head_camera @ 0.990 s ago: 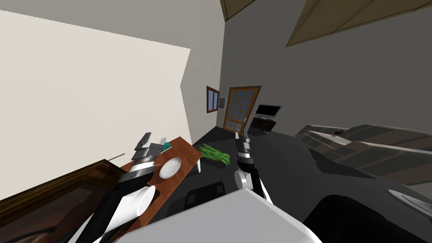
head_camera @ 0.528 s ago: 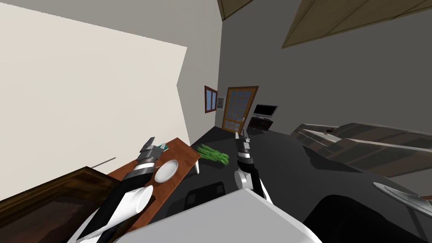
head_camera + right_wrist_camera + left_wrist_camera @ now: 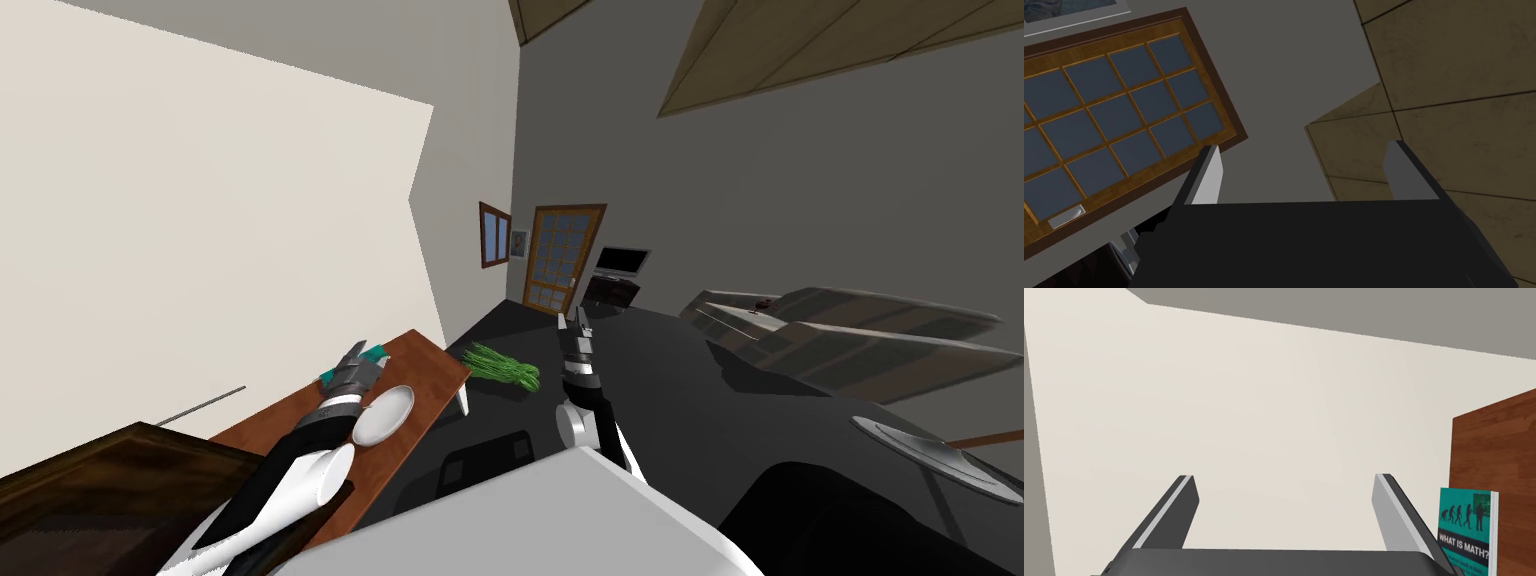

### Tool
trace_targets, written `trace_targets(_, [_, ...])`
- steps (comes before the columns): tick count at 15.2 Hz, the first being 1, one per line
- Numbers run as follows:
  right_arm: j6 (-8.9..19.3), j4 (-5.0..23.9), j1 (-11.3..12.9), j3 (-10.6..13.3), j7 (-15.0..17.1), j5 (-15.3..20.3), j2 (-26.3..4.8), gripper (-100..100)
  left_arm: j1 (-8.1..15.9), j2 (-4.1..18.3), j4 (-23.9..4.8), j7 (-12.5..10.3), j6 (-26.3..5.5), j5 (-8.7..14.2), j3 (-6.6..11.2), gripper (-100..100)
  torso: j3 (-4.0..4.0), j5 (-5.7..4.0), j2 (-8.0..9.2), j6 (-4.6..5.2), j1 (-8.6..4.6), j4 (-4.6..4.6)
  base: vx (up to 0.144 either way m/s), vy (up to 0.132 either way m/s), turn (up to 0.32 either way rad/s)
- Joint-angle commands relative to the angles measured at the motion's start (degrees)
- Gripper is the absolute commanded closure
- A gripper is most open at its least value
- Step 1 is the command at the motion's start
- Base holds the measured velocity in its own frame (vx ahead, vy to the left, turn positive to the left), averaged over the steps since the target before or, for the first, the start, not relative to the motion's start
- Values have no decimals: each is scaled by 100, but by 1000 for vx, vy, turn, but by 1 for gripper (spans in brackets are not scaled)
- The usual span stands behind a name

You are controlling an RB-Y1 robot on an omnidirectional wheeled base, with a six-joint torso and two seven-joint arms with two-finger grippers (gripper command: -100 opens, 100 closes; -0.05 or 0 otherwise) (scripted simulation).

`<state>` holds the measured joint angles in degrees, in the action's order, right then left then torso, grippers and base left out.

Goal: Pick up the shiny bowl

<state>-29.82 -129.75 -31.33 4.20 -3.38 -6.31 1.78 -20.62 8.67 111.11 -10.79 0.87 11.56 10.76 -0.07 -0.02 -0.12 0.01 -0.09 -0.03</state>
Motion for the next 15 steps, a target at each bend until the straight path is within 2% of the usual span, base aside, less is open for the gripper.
trace_targets(1, [0, 0, 0, 0, 0, 0, 0, 0, 57, 60, -219, -55, -104, 40, 64, -100, 0, 0, 0, 0, 0, 0, 19, -20, -13])
trace_targets(2, [0, 0, 0, 0, 0, 0, 0, 0, 115, 94, -384, -125, -345, 92, 179, -100, 1, 0, 1, -1, 1, 0, 20, -25, -62])
trace_targets(3, [0, 0, 0, 0, 0, 0, 0, 0, 115, 94, -476, -125, -345, 92, 179, -100, 1, 0, 2, 0, 1, 0, 24, -23, -66])
trace_targets(4, [0, 0, 0, 0, 0, 0, 0, 0, 174, 127, -628, -196, -559, 145, 297, -100, 1, 0, 1, 0, 0, 0, 32, -28, -87])
trace_targets(5, [0, 0, 0, 0, 0, 0, 0, 0, 174, 127, -737, -196, -591, 145, 297, -100, -1, 0, -1, 0, 1, 0, 32, -23, -64])
trace_targets(6, [0, 0, 0, 0, 0, 0, 0, 0, 233, 158, -958, -268, -724, 198, 416, -100, -1, 0, -1, -1, 1, 0, 36, -26, -74])
trace_targets(8, [0, 0, 0, 0, 0, 0, 0, 0, 233, 158, -1001, -268, -839, 198, 416, -100, -1, 0, -2, 1, -2, 0, 27, -21, -44])
trace_targets(9, [0, 0, 0, 0, 0, 0, 0, 0, 293, 186, -1218, -340, -1037, 252, 536, -100, 0, -1, 0, -1, 0, 0, 25, -18, -67])
trace_targets(10, [0, 0, 0, 0, 0, 0, 0, 0, 293, 186, -1267, -340, -1089, 252, 536, -100, 0, 0, 1, 0, 1, 0, 28, -16, -70])
trace_targets(11, [0, 0, 0, 0, 0, 0, 0, 0, 354, 213, -1402, -412, -1261, 305, 657, -100, 0, 0, 1, 0, 2, 0, 35, -23, -88])
trace_targets(12, [0, 0, 0, 0, 0, 0, 0, 0, 354, 213, -1534, -412, -1341, 305, 657, -100, -1, 0, -1, 0, 2, 0, 34, -22, -67])
trace_targets(13, [0, 0, 0, 0, 0, 0, 0, 0, 354, 213, -1534, -412, -1341, 305, 657, -100, -1, 0, -2, 0, 1, 0, 24, -13, -17])
trace_targets(14, [0, 0, 0, 0, 0, 0, 0, 0, 415, 238, -1725, -484, -1554, 359, 779, -100, 0, 0, 1, -2, 2, 0, 31, -18, -52])
trace_targets(15, [0, 0, 0, 0, 0, 0, 0, 0, 415, 238, -1801, -484, -1592, 359, 779, -100, 0, 1, 0, 0, 2, 0, 32, -19, -61])
